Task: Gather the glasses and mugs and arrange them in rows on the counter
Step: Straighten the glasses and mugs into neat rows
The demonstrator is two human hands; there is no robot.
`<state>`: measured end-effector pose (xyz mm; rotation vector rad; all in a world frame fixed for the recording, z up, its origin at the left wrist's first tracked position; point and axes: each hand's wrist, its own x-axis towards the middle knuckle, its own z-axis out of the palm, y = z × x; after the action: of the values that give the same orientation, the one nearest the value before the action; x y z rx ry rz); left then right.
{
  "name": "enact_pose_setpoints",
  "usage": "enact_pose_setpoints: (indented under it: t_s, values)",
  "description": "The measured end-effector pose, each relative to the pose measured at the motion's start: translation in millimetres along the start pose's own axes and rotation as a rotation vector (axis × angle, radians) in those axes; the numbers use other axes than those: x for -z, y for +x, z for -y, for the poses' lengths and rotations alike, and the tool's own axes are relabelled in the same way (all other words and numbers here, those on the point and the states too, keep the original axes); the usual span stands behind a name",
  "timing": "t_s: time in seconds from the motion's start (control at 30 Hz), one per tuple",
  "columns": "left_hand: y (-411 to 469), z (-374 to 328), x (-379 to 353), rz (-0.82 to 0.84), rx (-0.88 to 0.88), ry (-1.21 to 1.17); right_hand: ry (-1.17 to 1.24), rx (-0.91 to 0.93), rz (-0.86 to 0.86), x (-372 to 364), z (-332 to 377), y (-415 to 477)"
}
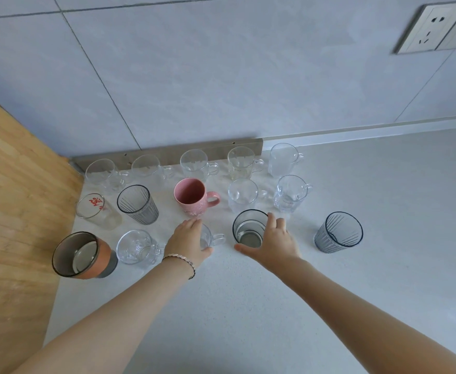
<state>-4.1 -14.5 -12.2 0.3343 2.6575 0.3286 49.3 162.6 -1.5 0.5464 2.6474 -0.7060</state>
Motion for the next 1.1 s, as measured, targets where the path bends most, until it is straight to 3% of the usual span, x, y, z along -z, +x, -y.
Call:
enact_pose_setpoints:
  t_s: [0.1, 0.17, 0.3, 0.37, 0.5, 0.67, 1.1]
  values:
    - [0, -10, 2, -0.013, -0.006, 0.126, 0.023, 0.057, 0.093, 12, -17, -5]
    - [0, -26, 4, -0.078, -0.107, 0.185, 0.016, 0.107, 0.094, 24, -34, -10]
    - [2, -76, 3, -0.051, -0.321, 0.203, -0.042, 0.114, -0.205, 49, -81, -10]
    - [5, -95, 0, -0.002, -0.259, 0.25, -0.053, -0.032, -0.246, 59, -106, -6]
    - [10, -103, -5, 0.056, -0.138, 0.258, 0.082, -0.247, -0.074, 67, -136, 2]
    - [5, -98, -7, 0.078, -0.112, 0.178, 0.211, -0.202, -0.14, 56, -129, 4]
    - [1, -92, -12, 0.057, -0.089, 0.085, 0.127, -0.125, -0.096, 30, -96, 19]
